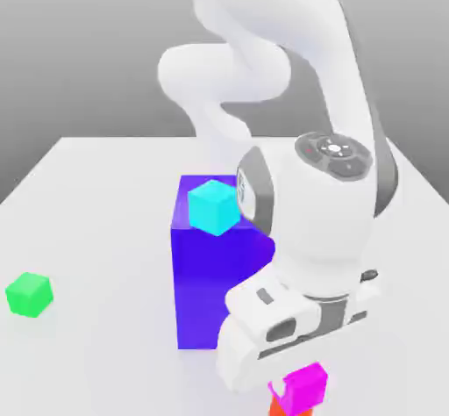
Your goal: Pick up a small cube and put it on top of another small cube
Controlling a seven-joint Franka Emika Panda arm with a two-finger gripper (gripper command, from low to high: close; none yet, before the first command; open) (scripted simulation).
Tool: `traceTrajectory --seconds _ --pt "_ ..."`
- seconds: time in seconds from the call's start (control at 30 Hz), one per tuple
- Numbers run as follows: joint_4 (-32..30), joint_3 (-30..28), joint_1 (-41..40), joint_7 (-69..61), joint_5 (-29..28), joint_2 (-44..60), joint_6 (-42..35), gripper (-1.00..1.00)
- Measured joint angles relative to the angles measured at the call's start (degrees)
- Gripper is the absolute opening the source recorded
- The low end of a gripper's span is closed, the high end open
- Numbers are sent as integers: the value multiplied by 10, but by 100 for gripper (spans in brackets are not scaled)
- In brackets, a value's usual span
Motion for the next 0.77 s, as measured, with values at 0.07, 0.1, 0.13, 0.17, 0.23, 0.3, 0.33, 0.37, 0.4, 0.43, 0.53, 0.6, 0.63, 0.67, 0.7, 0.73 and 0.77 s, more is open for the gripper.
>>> traceTrajectory --seconds 0.07,0.1,0.13,0.17,0.23,0.3,0.33,0.37,0.4,0.43,0.53,0.6,0.63,0.67,0.7,0.73,0.77 --pt "-18 -20 -36 -41 5 -18 1 -100" --pt "-28 -31 -54 -63 8 -28 1 -100" --pt "-37 -43 -73 -86 11 -38 2 -100" --pt "-47 -55 -91 -109 15 -48 2 -100" --pt "-67 -81 -130 -160 25 -68 3 -100" --pt "-88 -112 -170 -218 37 -90 4 -100" --pt "-99 -129 -195 -250 45 -101 4 -100" --pt "-110 -148 -229 -286 54 -113 3 -100" --pt "-121 -165 -268 -322 62 -124 3 -100" --pt "-131 -177 -294 -353 71 -134 3 -100" --pt "-146 -181 -325 -413 100 -123 28 -100" --pt "-145 -170 -331 -434 125 -88 60 -100" --pt "-144 -163 -336 -444 137 -69 78 -100" --pt "-144 -155 -342 -453 150 -50 96 -100" --pt "-143 -151 -345 -458 156 -40 105 100" --pt "-143 -151 -345 -458 156 -40 105 100" --pt "-143 -151 -345 -458 156 -40 105 100"
